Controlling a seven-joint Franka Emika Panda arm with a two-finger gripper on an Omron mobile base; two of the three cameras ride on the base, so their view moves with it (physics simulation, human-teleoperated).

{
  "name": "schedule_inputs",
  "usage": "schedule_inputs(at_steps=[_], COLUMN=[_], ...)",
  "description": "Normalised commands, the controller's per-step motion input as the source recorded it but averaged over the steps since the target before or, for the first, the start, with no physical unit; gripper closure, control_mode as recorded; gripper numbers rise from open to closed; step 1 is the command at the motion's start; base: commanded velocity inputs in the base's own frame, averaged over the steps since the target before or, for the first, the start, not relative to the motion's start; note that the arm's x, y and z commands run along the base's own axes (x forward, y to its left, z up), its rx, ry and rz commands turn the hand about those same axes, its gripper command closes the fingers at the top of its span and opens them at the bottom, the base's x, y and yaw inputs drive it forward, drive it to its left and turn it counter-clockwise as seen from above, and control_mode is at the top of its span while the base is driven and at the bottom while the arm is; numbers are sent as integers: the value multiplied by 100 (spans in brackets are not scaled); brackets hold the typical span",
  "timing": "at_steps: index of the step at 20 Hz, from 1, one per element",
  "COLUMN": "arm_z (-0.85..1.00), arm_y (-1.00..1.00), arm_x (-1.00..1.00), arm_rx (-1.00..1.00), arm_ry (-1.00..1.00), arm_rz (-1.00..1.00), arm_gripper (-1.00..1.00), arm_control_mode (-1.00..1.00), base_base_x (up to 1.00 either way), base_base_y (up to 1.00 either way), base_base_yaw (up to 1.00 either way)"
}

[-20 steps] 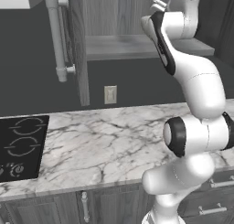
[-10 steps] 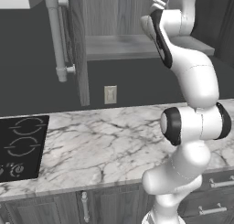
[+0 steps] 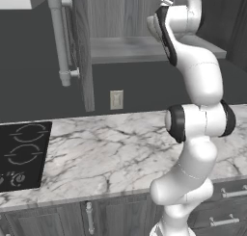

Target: Pick up the bowls from the cabinet and place each bowl in front of a stool on the dining counter.

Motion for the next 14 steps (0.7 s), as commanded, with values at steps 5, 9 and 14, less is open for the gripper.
schedule_inputs(at_steps=[5, 9, 14], arm_z=[-4, -8, -10], arm_y=[-1, 0, 0], arm_x=[0, 3, 4], arm_rx=[0, 0, 0], arm_ry=[13, 11, 2], arm_rz=[-9, -9, -5], arm_gripper=[-100, -100, 100], arm_control_mode=[-100, -100, -100], base_base_x=[0, 0, 0], base_base_y=[0, 0, 0], base_base_yaw=[0, 0, 0])
